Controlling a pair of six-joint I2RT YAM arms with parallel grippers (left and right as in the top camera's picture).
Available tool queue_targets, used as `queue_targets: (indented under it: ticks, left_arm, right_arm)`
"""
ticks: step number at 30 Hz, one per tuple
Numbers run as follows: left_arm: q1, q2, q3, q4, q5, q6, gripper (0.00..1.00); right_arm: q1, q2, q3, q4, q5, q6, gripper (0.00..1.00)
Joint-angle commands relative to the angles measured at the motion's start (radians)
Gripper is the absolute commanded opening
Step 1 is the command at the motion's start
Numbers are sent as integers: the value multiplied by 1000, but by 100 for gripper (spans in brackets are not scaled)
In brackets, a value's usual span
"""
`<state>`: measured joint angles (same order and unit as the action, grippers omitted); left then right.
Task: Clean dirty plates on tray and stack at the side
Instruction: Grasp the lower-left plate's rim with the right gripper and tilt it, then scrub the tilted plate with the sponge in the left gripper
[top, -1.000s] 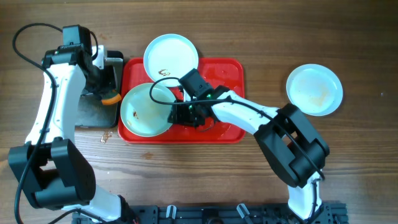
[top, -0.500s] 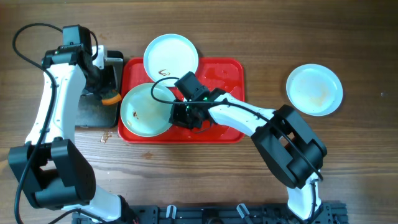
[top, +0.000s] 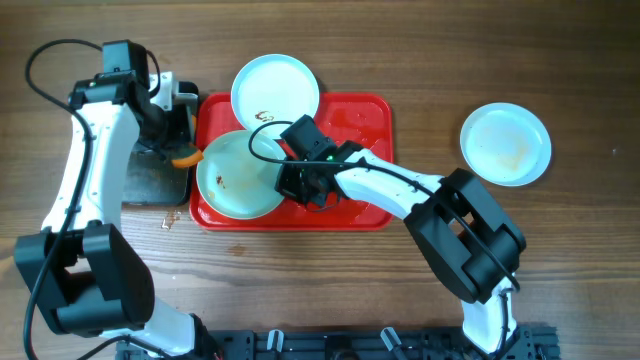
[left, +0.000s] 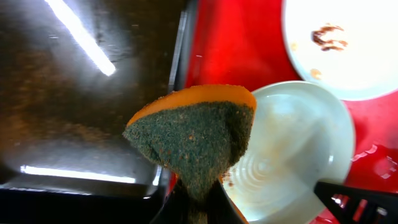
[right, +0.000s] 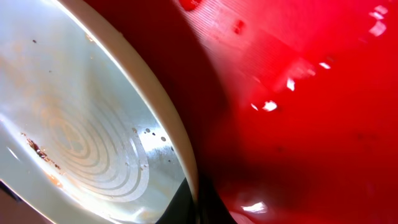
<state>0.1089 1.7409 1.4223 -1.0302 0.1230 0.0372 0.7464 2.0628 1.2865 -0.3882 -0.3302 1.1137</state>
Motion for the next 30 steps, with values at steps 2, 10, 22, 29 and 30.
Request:
queue_targets:
  ticks: [2, 10, 22, 29, 30]
  left_arm:
    - [-101, -24, 10, -10, 108, 37, 4]
    - [-204, -24, 10, -3, 410, 141, 4]
    - [-198, 15, -102, 99, 658, 133, 4]
    - [-251, 16, -227, 288, 658, 27, 4]
    - [-265, 17, -249, 331, 657, -2, 4]
  right_arm:
    - [-7, 21, -16, -84, 95, -50, 5]
    - [-83, -37, -16, -195, 183, -58, 5]
    - [-198, -70, -16, -283, 196, -111, 5]
    - [-198, -70, -16, -309, 197, -122, 5]
    - [-198, -70, -16, -312, 196, -127, 5]
